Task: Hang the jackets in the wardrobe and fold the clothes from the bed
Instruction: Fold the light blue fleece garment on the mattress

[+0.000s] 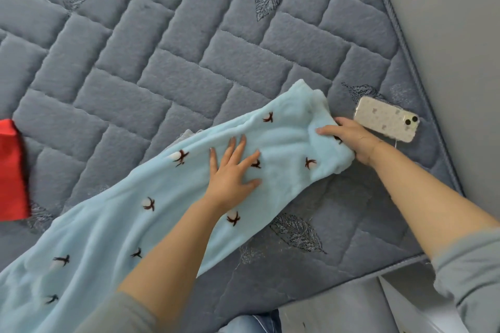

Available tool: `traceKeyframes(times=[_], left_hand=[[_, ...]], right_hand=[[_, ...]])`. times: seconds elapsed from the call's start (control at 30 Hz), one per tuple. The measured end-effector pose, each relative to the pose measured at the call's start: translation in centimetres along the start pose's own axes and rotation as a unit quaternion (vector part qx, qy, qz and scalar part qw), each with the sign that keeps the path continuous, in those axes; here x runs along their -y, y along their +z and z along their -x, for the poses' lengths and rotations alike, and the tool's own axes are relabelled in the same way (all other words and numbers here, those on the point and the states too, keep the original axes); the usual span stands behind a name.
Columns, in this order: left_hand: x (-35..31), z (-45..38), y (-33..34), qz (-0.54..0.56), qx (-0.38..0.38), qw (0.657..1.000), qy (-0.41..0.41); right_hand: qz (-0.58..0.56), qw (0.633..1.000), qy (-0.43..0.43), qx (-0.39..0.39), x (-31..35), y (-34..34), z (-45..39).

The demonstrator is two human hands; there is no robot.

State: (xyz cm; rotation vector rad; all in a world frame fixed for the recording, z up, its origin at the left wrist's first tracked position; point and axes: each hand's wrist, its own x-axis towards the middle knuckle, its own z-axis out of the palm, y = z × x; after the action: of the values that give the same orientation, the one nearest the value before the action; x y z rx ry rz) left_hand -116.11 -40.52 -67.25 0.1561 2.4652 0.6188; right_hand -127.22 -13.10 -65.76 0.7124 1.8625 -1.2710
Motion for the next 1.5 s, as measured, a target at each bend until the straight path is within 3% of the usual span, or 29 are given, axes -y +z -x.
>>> traceKeyframes(times=[0.07, 0.1, 0.17, 0.27, 0.33, 0.57, 0.93, 1.03, 1.1, 1.13, 1.23, 1.3, 1.4, 1.5], left_hand=[[-0.4, 0.8, -1.3, 0.184, -0.038, 0.981, -0.049], [-0.6, 1.6, -2.2, 0.309, -0.056, 0.945, -0.090], [-0.5, 3.6, -3.9, 0.518, -0.084, 0.838, -0.146], [1.3, 7.7, -5.4, 0.662, -0.113, 0.722, -0.166], [3.4, 10.9, -5.8, 0.703, -0.129, 0.673, -0.188], [13.6, 24.9, -3.9, 0.761, -0.191, 0.562, -0.260], [29.8, 43.4, 1.2, 0.871, -0.219, 0.359, -0.255], [33.1, 45.3, 2.4, 0.885, -0.215, 0.341, -0.232], [34.5, 45.9, 3.0, 0.883, -0.210, 0.350, -0.233], [35.0, 45.9, 3.2, 0.874, -0.203, 0.371, -0.238], [35.1, 45.3, 3.8, 0.804, -0.191, 0.497, -0.265], [34.6, 44.7, 4.0, 0.745, -0.225, 0.550, -0.304], [34.2, 45.5, 3.6, 0.720, -0.254, 0.563, -0.316], [35.7, 48.9, 3.8, 0.713, -0.289, 0.548, -0.330]], right_hand=[[-0.101, 0.993, -0.014, 0.059, 1.5, 0.9, 2.7], [-0.140, 0.986, -0.032, 0.082, 2.1, 1.6, 4.1], [-0.186, 0.973, -0.062, 0.119, 2.9, 3.7, 7.1], [-0.176, 0.968, -0.096, 0.148, 3.5, 8.5, 11.6], [-0.139, 0.970, -0.127, 0.154, 3.9, 12.1, 14.8], [0.020, 0.959, -0.216, 0.182, 3.9, 27.4, 23.6], [0.217, 0.907, -0.198, 0.303, -4.8, 57.6, 31.2], [0.295, 0.885, -0.166, 0.320, -8.0, 63.2, 30.5], [0.284, 0.898, -0.122, 0.312, -9.2, 65.2, 29.8], [0.250, 0.914, -0.097, 0.305, -9.5, 65.6, 29.5], [0.156, 0.950, -0.036, 0.268, -9.7, 64.8, 29.3], [0.156, 0.958, -0.027, 0.239, -9.8, 63.2, 29.4], [0.150, 0.970, -0.088, 0.170, -9.9, 59.9, 29.7], [0.170, 0.969, -0.142, 0.111, -10.1, 57.7, 29.7]])
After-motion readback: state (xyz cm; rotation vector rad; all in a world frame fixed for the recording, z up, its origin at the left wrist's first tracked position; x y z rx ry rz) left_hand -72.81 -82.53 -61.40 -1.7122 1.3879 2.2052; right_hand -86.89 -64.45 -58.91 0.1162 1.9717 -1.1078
